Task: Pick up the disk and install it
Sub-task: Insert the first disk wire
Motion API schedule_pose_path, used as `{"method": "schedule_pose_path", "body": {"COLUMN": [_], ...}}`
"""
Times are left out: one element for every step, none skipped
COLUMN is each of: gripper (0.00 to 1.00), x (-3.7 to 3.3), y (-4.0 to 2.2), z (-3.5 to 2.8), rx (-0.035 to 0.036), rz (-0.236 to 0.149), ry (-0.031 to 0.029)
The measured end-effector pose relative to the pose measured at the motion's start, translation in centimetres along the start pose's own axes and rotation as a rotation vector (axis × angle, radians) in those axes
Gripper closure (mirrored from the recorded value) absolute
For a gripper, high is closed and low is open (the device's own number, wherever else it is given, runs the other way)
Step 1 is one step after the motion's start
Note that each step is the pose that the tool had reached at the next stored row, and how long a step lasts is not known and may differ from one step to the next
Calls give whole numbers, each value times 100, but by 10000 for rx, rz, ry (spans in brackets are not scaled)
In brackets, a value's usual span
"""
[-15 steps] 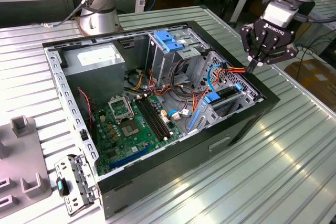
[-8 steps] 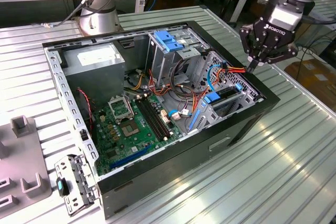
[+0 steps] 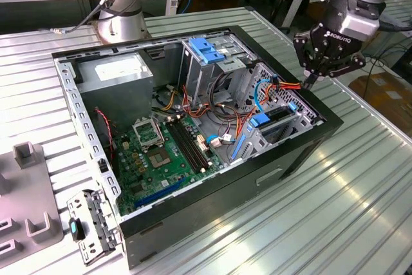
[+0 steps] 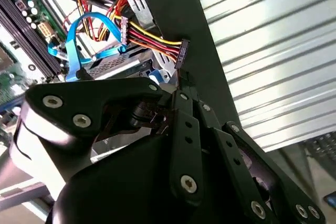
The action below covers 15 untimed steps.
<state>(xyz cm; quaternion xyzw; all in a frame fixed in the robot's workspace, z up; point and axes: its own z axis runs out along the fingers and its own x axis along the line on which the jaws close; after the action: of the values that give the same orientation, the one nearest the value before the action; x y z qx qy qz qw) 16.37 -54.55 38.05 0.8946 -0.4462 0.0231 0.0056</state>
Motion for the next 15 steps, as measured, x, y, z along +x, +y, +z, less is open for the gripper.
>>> {"method": "schedule_pose_path", "body": {"gripper": [89,89,89,89,89,83,83,83,76,69,69,69,69,69,69], "x": [1,1,1,2,3,8,11,12,-1,-12,-24,-38,-49,-57,-58], "y": [-1,-1,-2,-2,-4,-10,-14,-24,-42,-56,-71,-88,-102,-116,-125], "z": [2,4,6,7,8,9,10,11,11,10,11,11,11,15,19], "rx": [14,24,35,43,53,67,75,85,87,87,87,87,87,87,84], "rz": [-309,-532,-761,-945,-1157,-1481,-1635,-1843,-1881,-1882,-1883,-1882,-1882,-1882,-1882], "ry": [-3,-5,-8,-10,-12,-14,-17,-21,-20,-19,-20,-21,-19,-20,-16]}}
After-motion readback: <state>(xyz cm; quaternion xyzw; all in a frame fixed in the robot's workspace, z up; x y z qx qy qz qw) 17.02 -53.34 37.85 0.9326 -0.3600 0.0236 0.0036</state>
